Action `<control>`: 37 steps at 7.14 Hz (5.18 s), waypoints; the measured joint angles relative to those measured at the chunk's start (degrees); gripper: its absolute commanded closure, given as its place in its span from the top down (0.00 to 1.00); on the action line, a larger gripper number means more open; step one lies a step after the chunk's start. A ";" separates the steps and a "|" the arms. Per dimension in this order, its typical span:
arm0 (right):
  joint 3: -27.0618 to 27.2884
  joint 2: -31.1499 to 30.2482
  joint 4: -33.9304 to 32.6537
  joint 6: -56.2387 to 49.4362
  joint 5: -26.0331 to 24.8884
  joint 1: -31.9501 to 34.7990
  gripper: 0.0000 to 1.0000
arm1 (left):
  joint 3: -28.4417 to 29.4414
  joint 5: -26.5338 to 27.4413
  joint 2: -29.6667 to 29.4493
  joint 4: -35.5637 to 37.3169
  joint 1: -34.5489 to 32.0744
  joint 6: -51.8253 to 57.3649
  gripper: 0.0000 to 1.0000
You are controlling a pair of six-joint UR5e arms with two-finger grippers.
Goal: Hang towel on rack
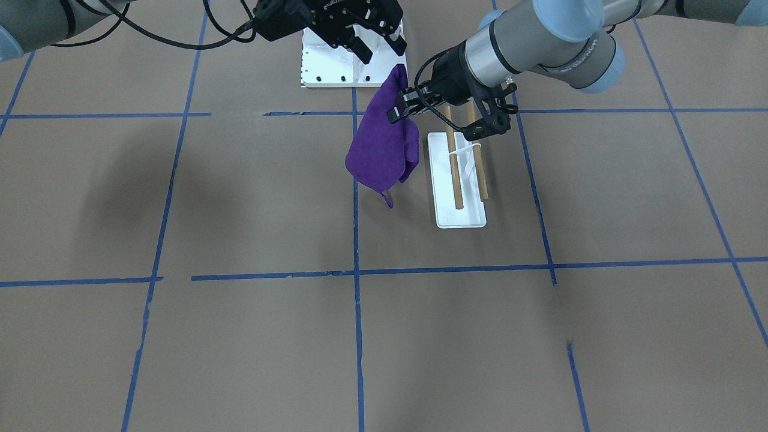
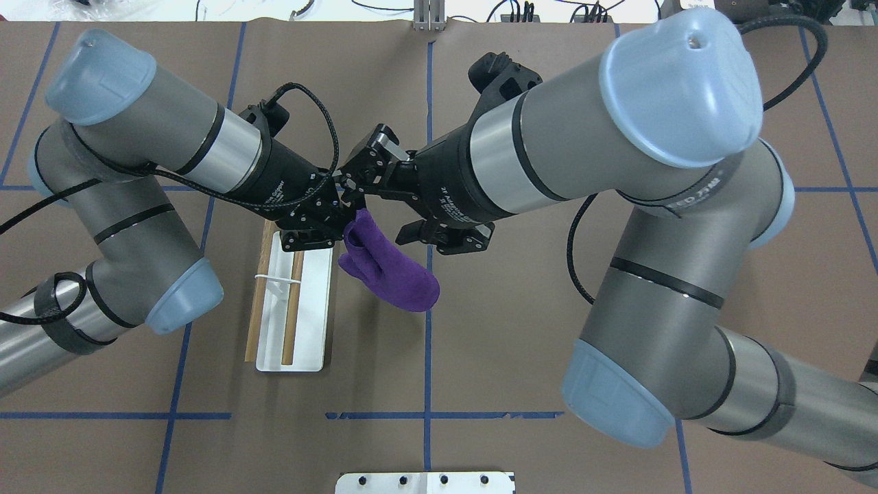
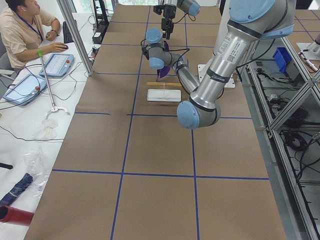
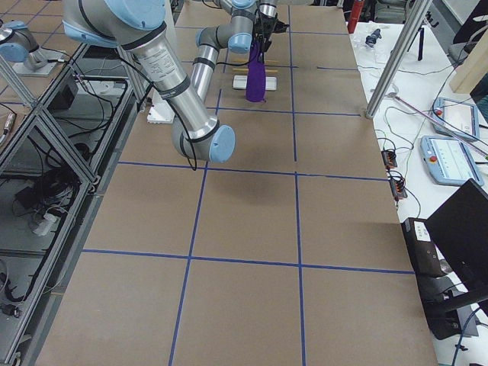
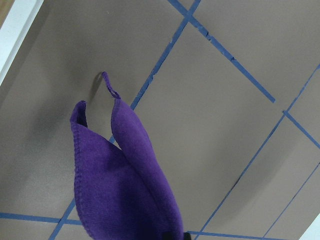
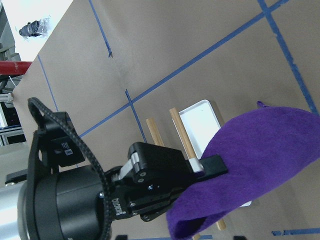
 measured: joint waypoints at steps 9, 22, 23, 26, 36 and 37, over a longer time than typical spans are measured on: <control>9.78 -13.25 0.16 -0.08 0.71 3.51 1.00 | -1.26 -7.21 15.57 -4.76 -6.66 59.95 0.00; 7.62 -37.15 -0.41 -31.52 17.83 28.75 1.00 | 8.56 6.25 27.15 -3.48 -26.16 92.36 1.00; 4.90 -40.86 -0.49 -43.08 18.35 32.71 1.00 | 10.74 8.25 27.36 -1.21 -29.25 98.40 1.00; -3.12 -46.90 -7.53 -78.89 18.33 44.53 1.00 | 11.56 9.34 26.22 18.71 -40.50 115.58 1.00; -12.72 -47.32 -27.98 -111.81 18.87 50.28 1.00 | 11.35 0.38 26.62 35.94 -43.53 115.51 1.00; -12.77 -47.55 -27.88 -110.85 18.90 49.82 1.00 | 9.44 0.23 27.28 36.16 -43.65 113.96 1.00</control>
